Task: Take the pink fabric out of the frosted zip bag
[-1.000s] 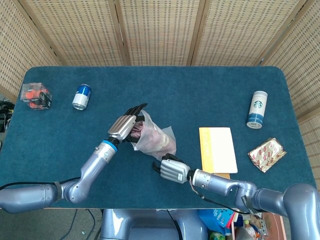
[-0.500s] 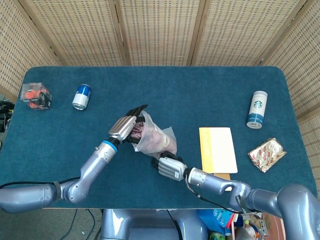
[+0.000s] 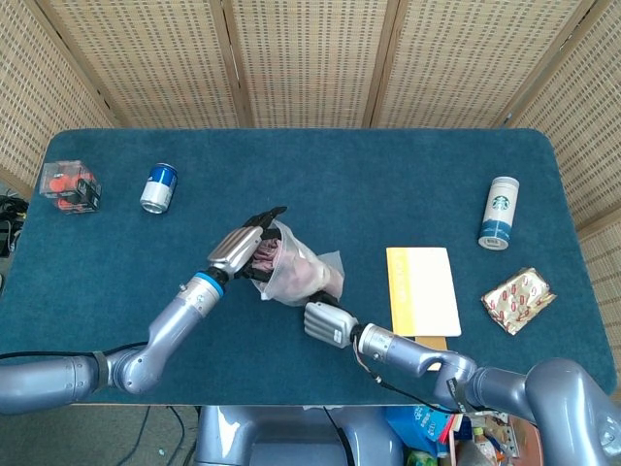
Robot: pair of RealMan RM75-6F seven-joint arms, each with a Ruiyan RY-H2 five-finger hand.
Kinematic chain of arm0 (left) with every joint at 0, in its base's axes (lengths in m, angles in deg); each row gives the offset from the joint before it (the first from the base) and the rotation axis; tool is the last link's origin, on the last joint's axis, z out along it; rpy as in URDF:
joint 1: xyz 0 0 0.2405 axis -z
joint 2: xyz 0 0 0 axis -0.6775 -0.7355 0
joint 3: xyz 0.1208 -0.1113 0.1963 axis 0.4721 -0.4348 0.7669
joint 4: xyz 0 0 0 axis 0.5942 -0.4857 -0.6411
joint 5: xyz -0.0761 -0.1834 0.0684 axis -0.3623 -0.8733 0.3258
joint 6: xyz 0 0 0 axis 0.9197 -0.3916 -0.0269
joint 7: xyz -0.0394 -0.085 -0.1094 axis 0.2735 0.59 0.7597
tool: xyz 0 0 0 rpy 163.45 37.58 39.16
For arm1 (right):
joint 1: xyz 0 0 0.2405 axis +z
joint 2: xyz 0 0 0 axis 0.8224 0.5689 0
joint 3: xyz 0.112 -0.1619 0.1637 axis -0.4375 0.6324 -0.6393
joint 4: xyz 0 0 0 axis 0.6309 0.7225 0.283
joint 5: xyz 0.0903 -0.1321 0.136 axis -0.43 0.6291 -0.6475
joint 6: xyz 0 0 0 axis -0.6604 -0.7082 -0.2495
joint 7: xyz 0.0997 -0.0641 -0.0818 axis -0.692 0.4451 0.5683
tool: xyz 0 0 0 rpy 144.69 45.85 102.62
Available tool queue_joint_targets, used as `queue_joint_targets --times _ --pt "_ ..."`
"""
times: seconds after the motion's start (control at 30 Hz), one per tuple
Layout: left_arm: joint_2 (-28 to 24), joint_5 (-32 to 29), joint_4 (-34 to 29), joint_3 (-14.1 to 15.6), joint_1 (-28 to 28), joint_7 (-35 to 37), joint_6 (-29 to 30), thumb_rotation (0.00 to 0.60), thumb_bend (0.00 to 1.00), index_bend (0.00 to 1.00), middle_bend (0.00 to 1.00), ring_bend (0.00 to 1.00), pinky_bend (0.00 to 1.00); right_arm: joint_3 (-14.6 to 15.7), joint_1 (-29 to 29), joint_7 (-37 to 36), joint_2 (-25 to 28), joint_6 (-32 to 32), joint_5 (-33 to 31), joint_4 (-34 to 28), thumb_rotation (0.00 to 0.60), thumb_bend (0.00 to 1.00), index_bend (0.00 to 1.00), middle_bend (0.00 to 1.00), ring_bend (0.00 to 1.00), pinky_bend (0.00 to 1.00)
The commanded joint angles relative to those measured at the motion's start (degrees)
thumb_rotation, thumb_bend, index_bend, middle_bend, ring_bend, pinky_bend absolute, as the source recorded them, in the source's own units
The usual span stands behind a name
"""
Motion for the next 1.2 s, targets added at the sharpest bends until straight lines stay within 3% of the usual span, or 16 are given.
queue_joint_targets --times 0.03,0.13,0.33,0.63,1.2 --pt "-0.2 0.5 0.0 0.1 0.0 0.5 0.0 0.600 0.68 0.71 0.00 0.00 0.00 0.4 0.3 -0.7 0.1 -0.3 0.1 0.1 0.600 0.93 0.77 0.80 0.75 0.98" --pt "-0.3 0.8 0.1 0.0 -0.2 1.0 0.2 0.600 0.68 0.71 0.00 0.00 0.00 0.7 0.4 -1.1 0.2 -1.0 0.5 0.2 0.600 1.00 0.79 0.81 0.76 0.98" --pt "-0.6 1.9 0.5 0.1 -0.5 1.7 1.0 0.600 0.68 0.71 0.00 0.00 0.00 1.0 0.3 -1.9 1.1 -2.4 0.6 -0.1 0.600 1.00 0.79 0.81 0.76 0.99" --pt "0.2 6.1 2.8 -0.2 -2.1 1.9 6.9 0.600 0.68 0.73 0.00 0.00 0.00 1.7 -0.7 -0.1 4.5 -3.4 0.4 -1.4 0.600 1.00 0.81 0.81 0.76 0.99" --pt "-14.6 9.1 7.1 -3.5 -10.5 12.5 7.6 0.600 0.69 0.73 0.00 0.00 0.00 3.1 -7.7 0.5 18.2 -8.5 -3.7 -0.8 0.600 1.00 0.81 0.82 0.77 0.99"
